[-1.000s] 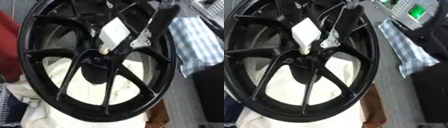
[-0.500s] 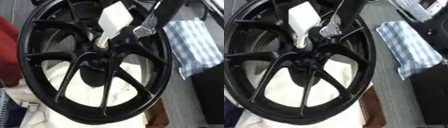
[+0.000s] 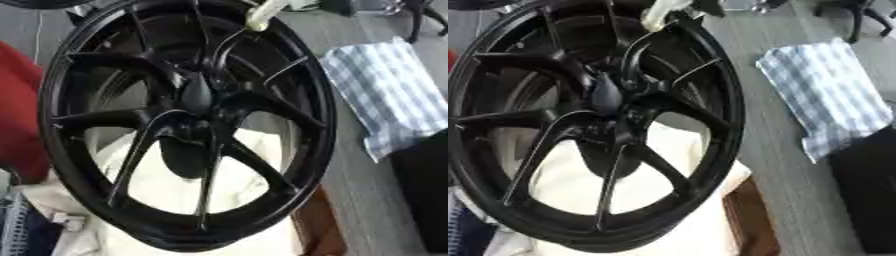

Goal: Pull the pin out of the wheel hub.

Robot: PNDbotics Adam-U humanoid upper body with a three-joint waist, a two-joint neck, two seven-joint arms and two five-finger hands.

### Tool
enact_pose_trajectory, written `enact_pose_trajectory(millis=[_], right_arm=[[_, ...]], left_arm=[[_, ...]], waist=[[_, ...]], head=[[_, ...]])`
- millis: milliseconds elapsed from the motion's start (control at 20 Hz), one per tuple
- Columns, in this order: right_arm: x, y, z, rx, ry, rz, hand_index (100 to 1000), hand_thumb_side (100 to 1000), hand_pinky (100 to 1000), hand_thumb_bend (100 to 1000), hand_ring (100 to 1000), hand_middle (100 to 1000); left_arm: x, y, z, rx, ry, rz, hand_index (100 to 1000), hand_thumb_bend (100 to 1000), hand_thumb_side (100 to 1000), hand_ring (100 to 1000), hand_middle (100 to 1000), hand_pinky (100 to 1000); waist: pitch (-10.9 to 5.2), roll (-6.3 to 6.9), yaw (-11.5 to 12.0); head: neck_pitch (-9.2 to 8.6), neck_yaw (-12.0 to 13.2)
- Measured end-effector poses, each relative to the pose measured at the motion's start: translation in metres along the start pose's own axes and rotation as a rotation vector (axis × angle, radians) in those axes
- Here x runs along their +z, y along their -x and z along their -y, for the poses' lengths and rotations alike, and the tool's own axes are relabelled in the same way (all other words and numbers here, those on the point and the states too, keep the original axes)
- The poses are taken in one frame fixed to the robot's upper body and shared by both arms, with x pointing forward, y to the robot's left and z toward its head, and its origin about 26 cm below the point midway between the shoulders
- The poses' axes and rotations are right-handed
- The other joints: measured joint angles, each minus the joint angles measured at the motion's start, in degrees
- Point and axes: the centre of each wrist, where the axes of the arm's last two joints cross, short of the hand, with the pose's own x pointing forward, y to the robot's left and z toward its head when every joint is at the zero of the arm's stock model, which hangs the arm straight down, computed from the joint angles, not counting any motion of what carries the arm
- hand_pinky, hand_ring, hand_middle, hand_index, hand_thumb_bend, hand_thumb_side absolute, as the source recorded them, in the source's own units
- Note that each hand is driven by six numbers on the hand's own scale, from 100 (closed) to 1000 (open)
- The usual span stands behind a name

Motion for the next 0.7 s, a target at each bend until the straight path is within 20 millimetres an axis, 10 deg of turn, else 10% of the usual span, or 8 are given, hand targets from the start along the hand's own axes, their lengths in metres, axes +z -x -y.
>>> enact_pose_trajectory(millis=[450,700], right_arm=[[0.067,0.064,0.026,-0.143,0.271,-0.266,470,100,833,100,793,380],[0.101,0.113,0.006,-0.218,0.416,-0.422,501,100,857,100,819,405]], left_arm=[[0.005,0.004,-0.005,-0.023,-0.055,-0.013,699,100,620,573,567,694],[0.006,0.005,-0.008,-0.029,-0.092,-0.019,700,100,621,573,567,694]], waist=[[-0.36,3.87,-4.88],[-0.35,4.69,-6.01]], head=[[-0.03,6.16],[-0.66,8.46]])
